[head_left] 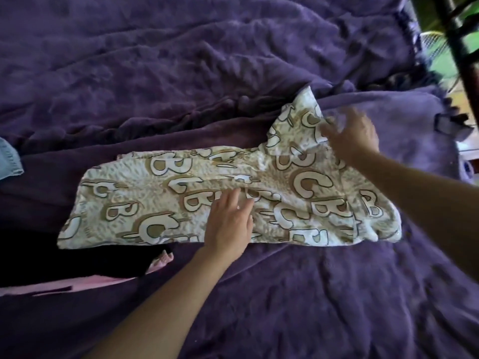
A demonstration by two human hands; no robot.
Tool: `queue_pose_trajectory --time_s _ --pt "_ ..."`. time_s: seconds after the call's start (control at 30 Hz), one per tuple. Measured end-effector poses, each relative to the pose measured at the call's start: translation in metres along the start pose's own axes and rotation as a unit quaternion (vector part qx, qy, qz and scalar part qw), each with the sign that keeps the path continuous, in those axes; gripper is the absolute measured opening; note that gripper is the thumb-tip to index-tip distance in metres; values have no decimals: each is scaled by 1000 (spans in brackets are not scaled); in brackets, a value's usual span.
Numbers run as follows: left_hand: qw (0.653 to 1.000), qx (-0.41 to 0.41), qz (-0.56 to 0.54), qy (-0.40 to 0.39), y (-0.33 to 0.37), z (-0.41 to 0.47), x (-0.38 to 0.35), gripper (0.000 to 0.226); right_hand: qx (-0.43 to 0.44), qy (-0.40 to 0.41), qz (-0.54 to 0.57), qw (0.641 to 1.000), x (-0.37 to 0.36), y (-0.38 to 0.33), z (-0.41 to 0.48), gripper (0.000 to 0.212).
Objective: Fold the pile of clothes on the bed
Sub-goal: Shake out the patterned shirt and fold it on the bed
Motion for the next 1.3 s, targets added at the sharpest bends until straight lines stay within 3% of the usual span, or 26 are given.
queue_pose_trajectory --time_s 0.07,0.17,0.23,0.3,0.4,0.47,0.57,0.63,0.7,0.77,0.83,0.9,1.0,1.1,1.13,1.2,1.23,1.3 --pt "999 5 15 -40 5 0 -25 39 -63 -36 53 996 -12 9 29 42" --pt "996 12 32 -86 -2 -10 -44 44 -153 -172 176 957 -54 8 44 36" --pt "994 15 31 -102 -5 -13 -46 48 -117 -273 112 948 -73 2 45 33" --pt "993 26 22 -112 -7 -11 -44 48 -108 -324 64 938 -74 0 47 20" --pt "990 61 8 -129 -5 3 -38 39 -134 -363 160 908 -48 -7 46 15" --pt "984 120 -6 -130 -9 15 -34 32 -43 -309 194 930 -20 -21 45 14" --pt "966 233 -59 -94 -16 32 -23 26 167 -256 117 945 -1 -33 7 11" --pt "960 263 -94 -37 -15 48 -9 23 221 -227 76 945 -3 -21 -15 4" --pt "956 270 -114 28 -13 67 7 28 263 -148 115 946 10 -15 -24 5" --pt "958 252 -100 93 -10 89 25 29 356 -75 130 923 27 -18 -41 6" --pt "962 228 -75 130 -3 104 36 28 434 -88 102 891 25 -6 -73 13" --pt "968 188 -58 153 13 109 43 31 451 -150 31 879 11 21 -101 20" --pt "987 68 -27 146 57 102 35 37 354 -169 52 918 14 66 -107 30" --pt "991 -86 7 101 103 77 9 36 122 -44 100 987 36 115 -73 30" --pt "989 -127 15 73 113 63 -3 33 22 -42 90 995 35 137 -67 39" --pt "988 -146 41 -32 119 28 -34 28 -154 -137 91 974 18 170 -71 74" --pt "987 -119 48 -92 112 12 -48 30 -194 -194 106 956 9 172 -76 89" --pt "982 -51 41 -179 94 -8 -68 40 -233 -266 154 923 1 165 -84 91"
Point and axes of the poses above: each hand's wrist, its own z-axis towards the middle knuckle, its own x-axis out of the back of the hand, y = z × x, the point moved 9 cm from there along z, towards the middle knuckle, and after that the axes turned 14 degrees about y, right-handed, at the moved point
